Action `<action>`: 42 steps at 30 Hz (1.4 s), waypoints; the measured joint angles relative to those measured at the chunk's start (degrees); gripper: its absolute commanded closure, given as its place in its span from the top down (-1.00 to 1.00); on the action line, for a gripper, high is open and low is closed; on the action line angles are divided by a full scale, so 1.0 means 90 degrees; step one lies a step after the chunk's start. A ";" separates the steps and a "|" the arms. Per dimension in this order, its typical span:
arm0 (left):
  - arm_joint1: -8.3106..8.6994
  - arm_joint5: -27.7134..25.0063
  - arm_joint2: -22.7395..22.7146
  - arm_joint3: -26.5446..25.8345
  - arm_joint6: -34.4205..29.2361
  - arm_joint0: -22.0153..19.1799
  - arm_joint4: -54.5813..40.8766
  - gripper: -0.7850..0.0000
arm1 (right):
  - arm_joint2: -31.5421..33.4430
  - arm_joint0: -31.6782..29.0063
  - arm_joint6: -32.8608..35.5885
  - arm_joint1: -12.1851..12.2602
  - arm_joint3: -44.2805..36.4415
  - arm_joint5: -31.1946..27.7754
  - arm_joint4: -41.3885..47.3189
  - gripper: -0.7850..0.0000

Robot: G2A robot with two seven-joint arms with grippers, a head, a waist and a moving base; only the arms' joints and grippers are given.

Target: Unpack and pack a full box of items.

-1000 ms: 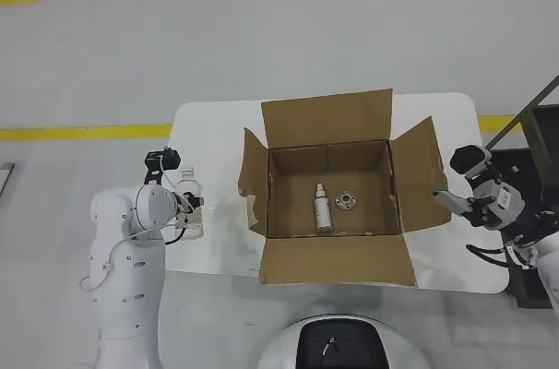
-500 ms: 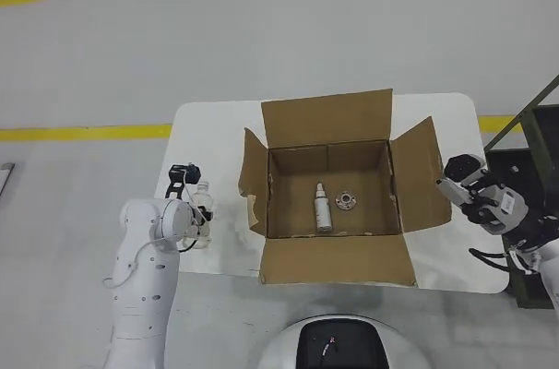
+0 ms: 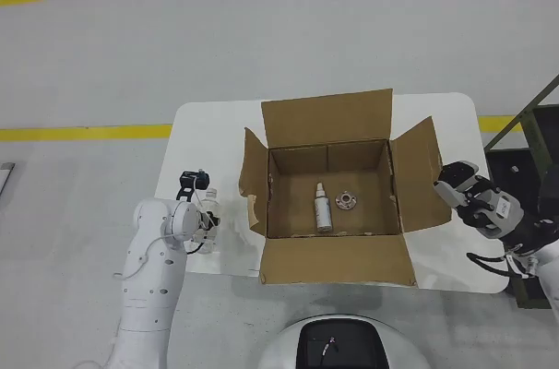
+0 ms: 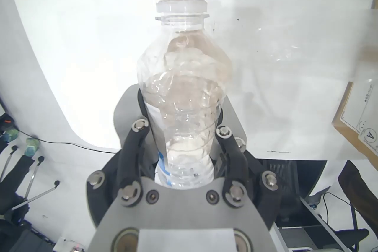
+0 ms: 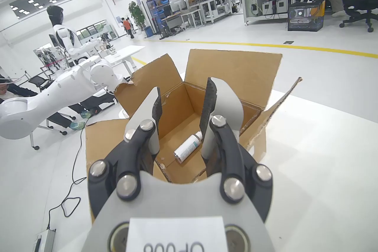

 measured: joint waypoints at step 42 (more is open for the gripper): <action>0.0051 -0.0011 0.0011 -0.0141 -0.0084 -0.0008 -0.0136 1.00 | -0.3308 0.2780 0.2049 -0.0175 0.0826 0.1117 -0.2574 -1.00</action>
